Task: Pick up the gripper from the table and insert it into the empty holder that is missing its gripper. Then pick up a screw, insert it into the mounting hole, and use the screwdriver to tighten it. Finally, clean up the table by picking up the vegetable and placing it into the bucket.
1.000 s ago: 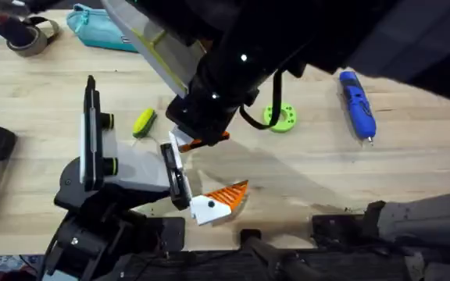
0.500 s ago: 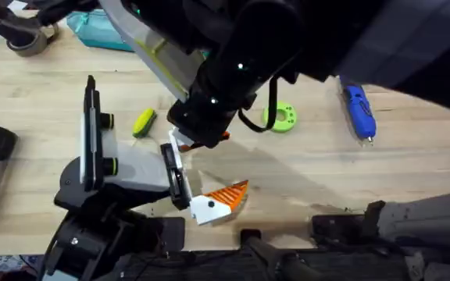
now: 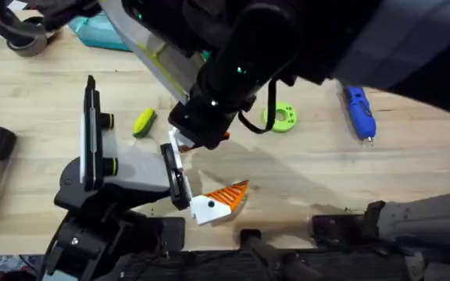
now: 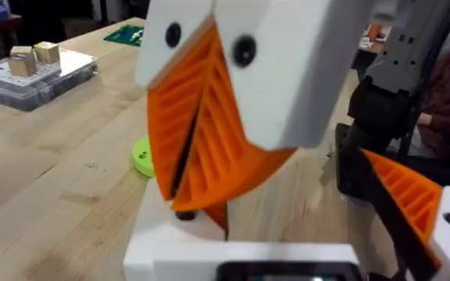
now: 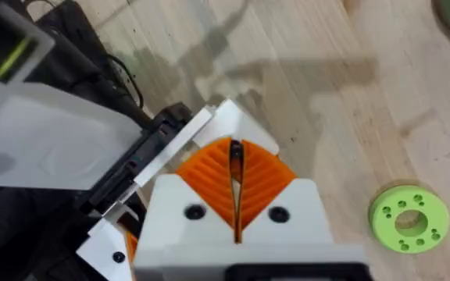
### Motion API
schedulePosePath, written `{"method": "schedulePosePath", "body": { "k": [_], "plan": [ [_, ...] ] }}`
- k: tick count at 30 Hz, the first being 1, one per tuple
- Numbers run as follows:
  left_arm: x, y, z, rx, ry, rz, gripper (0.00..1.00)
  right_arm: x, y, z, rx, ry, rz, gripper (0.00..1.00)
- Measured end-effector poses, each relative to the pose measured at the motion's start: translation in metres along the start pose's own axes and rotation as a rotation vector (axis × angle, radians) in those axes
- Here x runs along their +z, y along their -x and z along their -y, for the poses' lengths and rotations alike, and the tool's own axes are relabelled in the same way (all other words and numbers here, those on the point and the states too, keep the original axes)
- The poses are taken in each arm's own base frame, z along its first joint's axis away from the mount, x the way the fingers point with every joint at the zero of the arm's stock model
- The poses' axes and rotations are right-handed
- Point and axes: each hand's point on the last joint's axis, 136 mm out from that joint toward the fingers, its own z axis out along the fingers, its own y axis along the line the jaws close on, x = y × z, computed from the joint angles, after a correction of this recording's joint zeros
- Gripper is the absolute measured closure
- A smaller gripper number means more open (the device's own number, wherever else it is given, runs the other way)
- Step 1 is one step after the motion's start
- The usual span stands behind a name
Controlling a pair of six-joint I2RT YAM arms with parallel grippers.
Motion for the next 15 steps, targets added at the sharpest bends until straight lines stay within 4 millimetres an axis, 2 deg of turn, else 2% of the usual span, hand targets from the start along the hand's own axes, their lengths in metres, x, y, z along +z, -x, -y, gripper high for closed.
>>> {"method": "schedulePosePath", "body": {
  "k": [15],
  "plan": [
    [0.0000, -0.0001, 0.0000, -0.005, 0.000, 0.000, 0.014, 0.0039, -0.0039, 0.0001, 0.002, 0.003, -0.014, 0.986]
  ]
}}
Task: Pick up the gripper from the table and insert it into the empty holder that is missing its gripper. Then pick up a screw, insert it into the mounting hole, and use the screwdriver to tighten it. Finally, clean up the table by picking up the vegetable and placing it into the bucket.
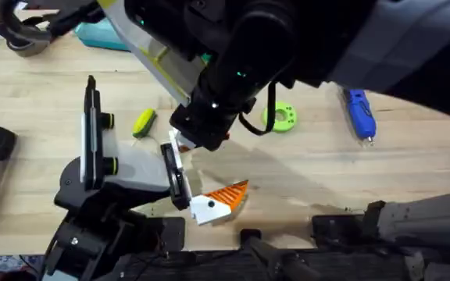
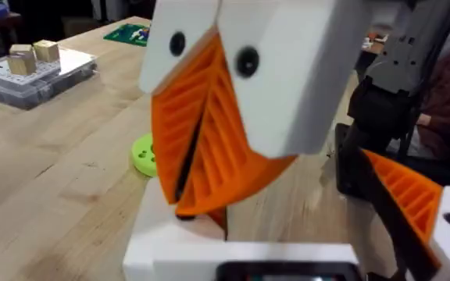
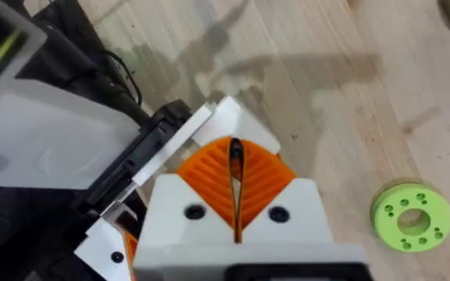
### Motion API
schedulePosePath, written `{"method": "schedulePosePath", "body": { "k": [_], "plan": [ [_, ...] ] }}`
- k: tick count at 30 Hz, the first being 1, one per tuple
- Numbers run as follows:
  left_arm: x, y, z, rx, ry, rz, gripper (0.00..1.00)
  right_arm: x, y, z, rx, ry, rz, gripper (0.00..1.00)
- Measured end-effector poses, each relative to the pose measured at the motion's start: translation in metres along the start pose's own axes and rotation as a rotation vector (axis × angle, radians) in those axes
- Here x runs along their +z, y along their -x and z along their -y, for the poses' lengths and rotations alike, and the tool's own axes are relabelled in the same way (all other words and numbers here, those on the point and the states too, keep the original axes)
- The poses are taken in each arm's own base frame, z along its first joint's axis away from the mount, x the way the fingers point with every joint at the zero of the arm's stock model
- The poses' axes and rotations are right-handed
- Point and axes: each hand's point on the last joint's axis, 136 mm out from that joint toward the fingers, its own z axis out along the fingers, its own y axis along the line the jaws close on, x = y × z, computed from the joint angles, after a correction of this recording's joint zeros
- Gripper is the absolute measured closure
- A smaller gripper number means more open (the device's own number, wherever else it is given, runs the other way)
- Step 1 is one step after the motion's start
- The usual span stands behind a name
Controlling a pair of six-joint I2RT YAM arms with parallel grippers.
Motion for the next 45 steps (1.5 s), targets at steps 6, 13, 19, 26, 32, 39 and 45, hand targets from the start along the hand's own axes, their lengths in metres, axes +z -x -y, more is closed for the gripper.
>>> {"method": "schedulePosePath", "body": {
  "k": [6, 13, 19, 26, 32, 39, 45],
  "plan": [
    [0.000, 0.000, 0.000, -0.001, 0.000, 0.000, 0.014, 0.000, 0.000, 0.000, 0.000, 0.000, 0.000, 0.986],
    [0.000, 0.000, 0.000, -0.003, 0.000, 0.000, 0.014, 0.000, 0.000, 0.000, 0.000, 0.000, 0.000, 0.995],
    [0.000, 0.000, -0.001, -0.004, 0.003, 0.000, 0.014, 0.000, 0.000, -0.001, 0.004, 0.004, -0.002, 0.677],
    [0.000, 0.000, -0.001, -0.006, 0.004, 0.001, 0.014, -0.006, -0.002, 0.010, 0.017, -0.029, 0.005, 0.008],
    [0.000, 0.000, -0.001, -0.006, 0.004, 0.001, 0.014, -0.023, 0.002, -0.002, -0.007, -0.002, 0.061, 0.005],
    [0.000, 0.000, -0.001, -0.006, 0.004, 0.001, 0.014, -0.033, 0.002, -0.004, -0.010, 0.002, 0.087, 0.005],
    [0.000, 0.000, -0.001, -0.005, 0.003, 0.001, 0.015, -0.034, -0.012, -0.004, -0.015, 0.001, 0.034, 0.006]
  ]
}}
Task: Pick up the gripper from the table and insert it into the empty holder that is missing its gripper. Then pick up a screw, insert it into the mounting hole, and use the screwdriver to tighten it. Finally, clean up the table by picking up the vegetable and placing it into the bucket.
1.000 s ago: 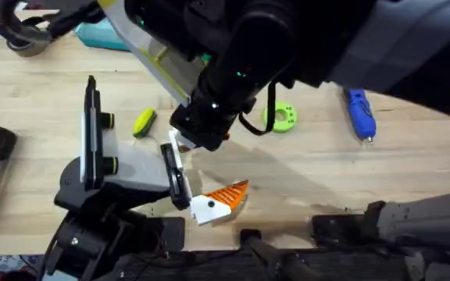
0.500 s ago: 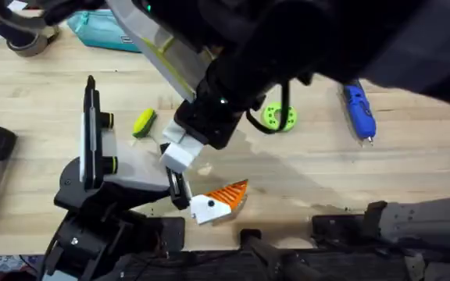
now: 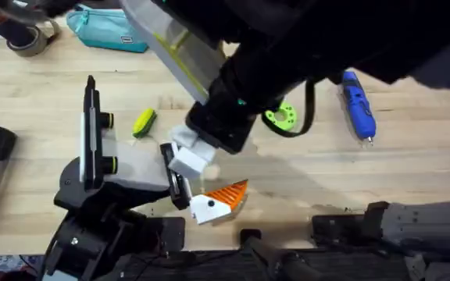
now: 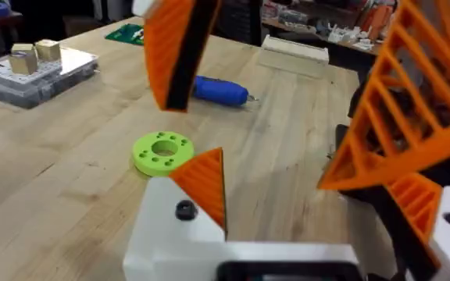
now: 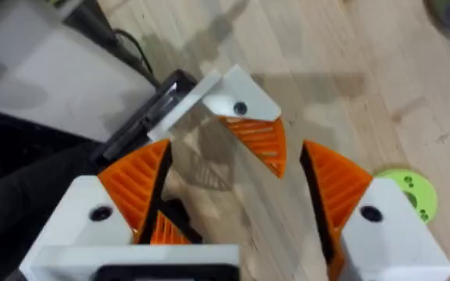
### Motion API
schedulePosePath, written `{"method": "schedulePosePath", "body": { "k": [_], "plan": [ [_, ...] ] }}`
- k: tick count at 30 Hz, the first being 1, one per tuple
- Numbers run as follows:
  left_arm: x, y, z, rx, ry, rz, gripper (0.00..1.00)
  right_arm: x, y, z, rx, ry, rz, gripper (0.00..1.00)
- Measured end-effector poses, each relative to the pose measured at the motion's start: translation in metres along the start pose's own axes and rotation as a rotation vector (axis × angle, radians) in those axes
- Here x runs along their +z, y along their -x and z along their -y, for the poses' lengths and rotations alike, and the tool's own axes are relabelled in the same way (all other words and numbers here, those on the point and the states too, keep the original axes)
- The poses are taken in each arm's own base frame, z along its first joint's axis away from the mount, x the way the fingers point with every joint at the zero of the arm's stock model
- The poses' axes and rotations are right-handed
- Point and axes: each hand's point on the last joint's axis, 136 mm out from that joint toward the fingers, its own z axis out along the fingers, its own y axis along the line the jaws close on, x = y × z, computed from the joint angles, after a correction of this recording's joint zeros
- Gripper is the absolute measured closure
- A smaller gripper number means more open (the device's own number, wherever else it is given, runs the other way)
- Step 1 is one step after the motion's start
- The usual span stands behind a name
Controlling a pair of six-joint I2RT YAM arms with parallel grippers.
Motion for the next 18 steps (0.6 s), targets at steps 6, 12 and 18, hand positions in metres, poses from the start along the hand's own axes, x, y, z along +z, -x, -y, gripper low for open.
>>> {"method": "schedulePosePath", "body": {
  "k": [6, 12, 18],
  "plan": [
    [0.000, 0.000, 0.000, 0.001, 0.001, 0.000, 0.014, -0.008, -0.007, -0.001, -0.052, 0.000, -0.008, 0.006],
    [0.000, 0.000, 0.000, 0.001, 0.001, 0.000, 0.013, -0.019, -0.007, 0.002, -0.066, -0.006, 0.021, 0.005],
    [0.000, 0.000, 0.000, 0.002, 0.001, 0.001, 0.331, -0.019, -0.007, 0.004, -0.064, -0.008, 0.022, 0.006]
  ]
}}
